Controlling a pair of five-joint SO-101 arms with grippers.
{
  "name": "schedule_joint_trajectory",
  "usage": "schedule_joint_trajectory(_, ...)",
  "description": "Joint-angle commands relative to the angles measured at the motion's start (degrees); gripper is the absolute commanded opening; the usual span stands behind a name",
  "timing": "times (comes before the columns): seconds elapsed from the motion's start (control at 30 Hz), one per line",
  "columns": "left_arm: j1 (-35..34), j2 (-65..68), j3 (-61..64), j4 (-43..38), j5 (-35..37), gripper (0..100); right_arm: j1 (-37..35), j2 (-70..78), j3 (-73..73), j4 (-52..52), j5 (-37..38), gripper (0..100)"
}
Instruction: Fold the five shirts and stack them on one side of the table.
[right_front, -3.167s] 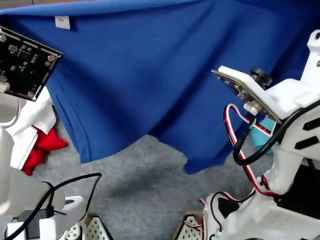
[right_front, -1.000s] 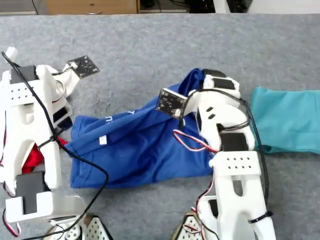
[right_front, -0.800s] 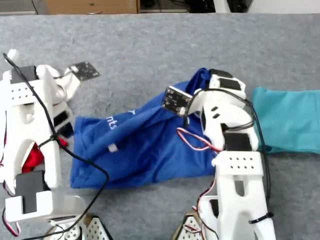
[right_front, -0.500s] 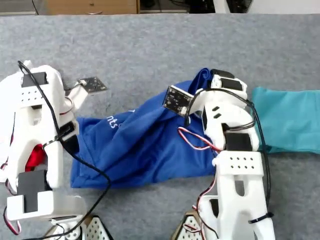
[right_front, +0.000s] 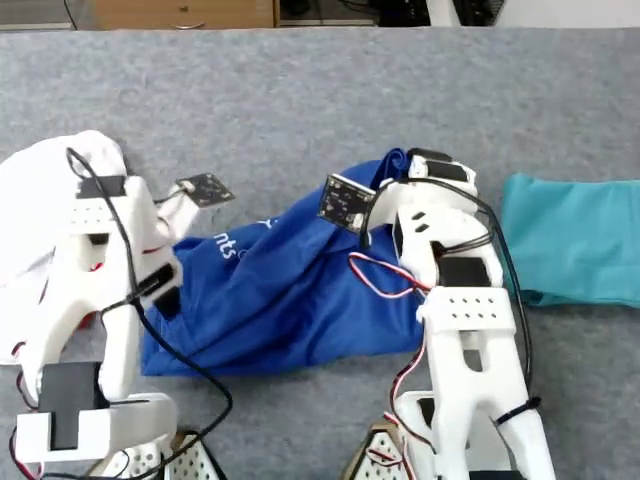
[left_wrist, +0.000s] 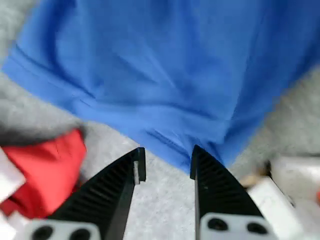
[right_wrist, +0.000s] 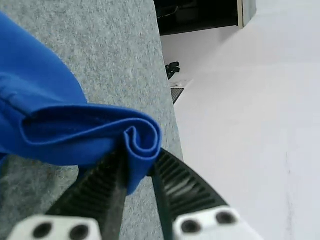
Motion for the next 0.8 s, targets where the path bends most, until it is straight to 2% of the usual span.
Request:
schedule_joint_trajectory(0.0, 4.8, -2.0, 2.9, -1.7, 1.5, 16, -0.6, 0.0, -0.1, -1.5, 0.7, 0.2)
schedule_joint_trajectory(0.2, 9.1, -1.9, 5.5, -3.0, 3.4, 16, -0.5, 0.0, -0.1, -1.5, 1.7, 0.2)
schedule_joint_trajectory(0.47, 7.4, -1.9, 10.8, -14.5, 3.0, 16, -0.4, -0.1, -1.1, -1.5, 1.9, 0.2)
schedule_joint_trajectory(0.67, 7.2, -1.4, 12.0, -15.3, 2.9, 16, -0.4, 0.0, -1.2, -1.5, 1.9, 0.2)
schedule_joint_trajectory(0.77, 7.2, 2.2, 11.4, -15.3, 2.8, 11, -0.4, 0.0, -1.1, -1.5, 1.9, 0.2)
